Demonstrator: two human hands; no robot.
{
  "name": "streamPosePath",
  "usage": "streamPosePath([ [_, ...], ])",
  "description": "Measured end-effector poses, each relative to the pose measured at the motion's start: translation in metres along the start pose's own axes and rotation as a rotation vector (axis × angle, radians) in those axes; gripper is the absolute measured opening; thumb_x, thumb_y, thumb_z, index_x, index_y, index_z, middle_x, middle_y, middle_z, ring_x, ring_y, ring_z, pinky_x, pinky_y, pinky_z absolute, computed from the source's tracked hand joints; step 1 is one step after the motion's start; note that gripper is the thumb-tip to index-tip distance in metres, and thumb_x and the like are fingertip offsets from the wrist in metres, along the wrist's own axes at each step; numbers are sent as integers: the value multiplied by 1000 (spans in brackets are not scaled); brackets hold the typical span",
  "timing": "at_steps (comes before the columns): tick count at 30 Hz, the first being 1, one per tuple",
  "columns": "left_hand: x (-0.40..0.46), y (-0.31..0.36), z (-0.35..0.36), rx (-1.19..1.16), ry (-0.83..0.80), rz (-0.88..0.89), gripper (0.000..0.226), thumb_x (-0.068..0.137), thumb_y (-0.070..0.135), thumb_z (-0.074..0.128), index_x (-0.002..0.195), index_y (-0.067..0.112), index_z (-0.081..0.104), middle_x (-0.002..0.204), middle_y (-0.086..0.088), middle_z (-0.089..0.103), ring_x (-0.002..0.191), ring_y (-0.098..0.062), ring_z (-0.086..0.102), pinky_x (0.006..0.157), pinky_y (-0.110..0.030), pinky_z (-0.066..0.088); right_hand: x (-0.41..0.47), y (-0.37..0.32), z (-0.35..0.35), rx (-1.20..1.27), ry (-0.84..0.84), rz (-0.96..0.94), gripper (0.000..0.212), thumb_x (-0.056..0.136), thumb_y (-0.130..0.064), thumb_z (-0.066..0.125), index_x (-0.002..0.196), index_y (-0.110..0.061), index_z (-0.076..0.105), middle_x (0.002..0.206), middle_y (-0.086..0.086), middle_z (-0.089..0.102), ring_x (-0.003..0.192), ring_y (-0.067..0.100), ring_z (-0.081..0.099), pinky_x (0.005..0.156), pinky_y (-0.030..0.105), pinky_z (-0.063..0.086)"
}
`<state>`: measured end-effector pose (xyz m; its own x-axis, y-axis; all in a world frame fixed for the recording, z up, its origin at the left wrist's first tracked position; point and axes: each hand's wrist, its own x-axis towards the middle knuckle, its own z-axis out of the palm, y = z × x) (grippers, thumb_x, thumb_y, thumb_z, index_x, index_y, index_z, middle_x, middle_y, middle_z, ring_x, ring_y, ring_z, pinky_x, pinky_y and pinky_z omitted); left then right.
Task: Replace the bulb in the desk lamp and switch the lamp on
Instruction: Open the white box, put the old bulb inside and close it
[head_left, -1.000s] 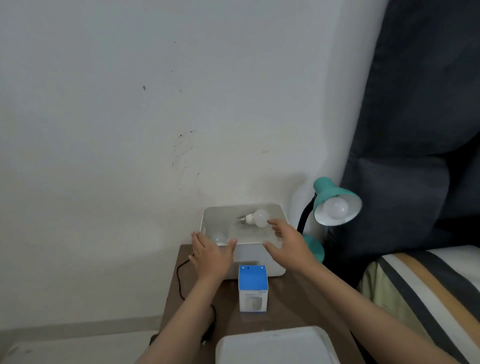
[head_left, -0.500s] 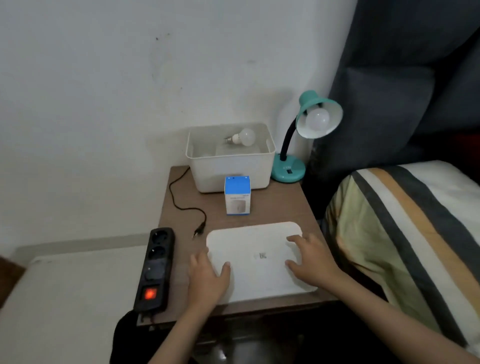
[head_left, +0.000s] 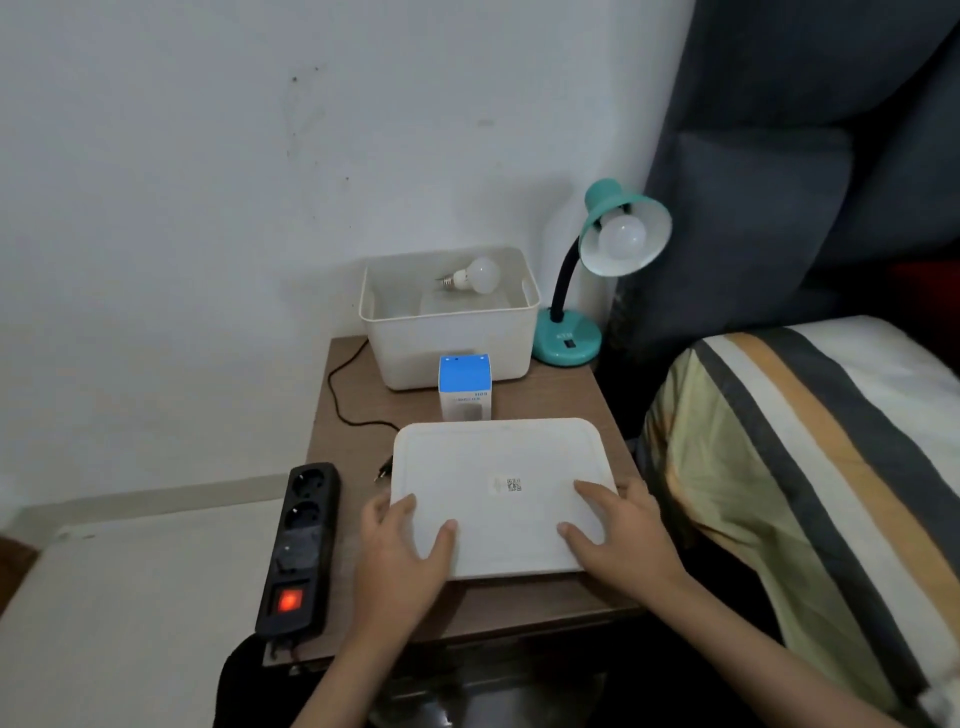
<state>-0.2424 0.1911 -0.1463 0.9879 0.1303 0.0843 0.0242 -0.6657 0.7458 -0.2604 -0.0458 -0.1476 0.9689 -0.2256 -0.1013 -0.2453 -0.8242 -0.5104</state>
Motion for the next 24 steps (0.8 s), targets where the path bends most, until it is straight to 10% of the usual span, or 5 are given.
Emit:
streamPosePath([
  [8, 81, 40, -40, 19, 77, 190, 57, 79, 34, 68, 126, 5, 52, 145, -10, 35, 135, -23, 31, 103, -33, 33, 63, -61, -55, 29, 161, -152, 56, 83, -44, 61, 133, -20, 50, 137, 13, 36, 126, 31, 33, 105, 39, 36],
  [24, 275, 76, -41, 160, 13, 185, 37, 81, 43, 59, 95, 8, 61, 109, -5, 50, 99, -26, 56, 77, -31, 45, 245, -141, -81, 17, 125, -147, 52, 84, -47, 56, 125, -15, 57, 119, 17, 56, 118, 34, 41, 96, 37, 36],
])
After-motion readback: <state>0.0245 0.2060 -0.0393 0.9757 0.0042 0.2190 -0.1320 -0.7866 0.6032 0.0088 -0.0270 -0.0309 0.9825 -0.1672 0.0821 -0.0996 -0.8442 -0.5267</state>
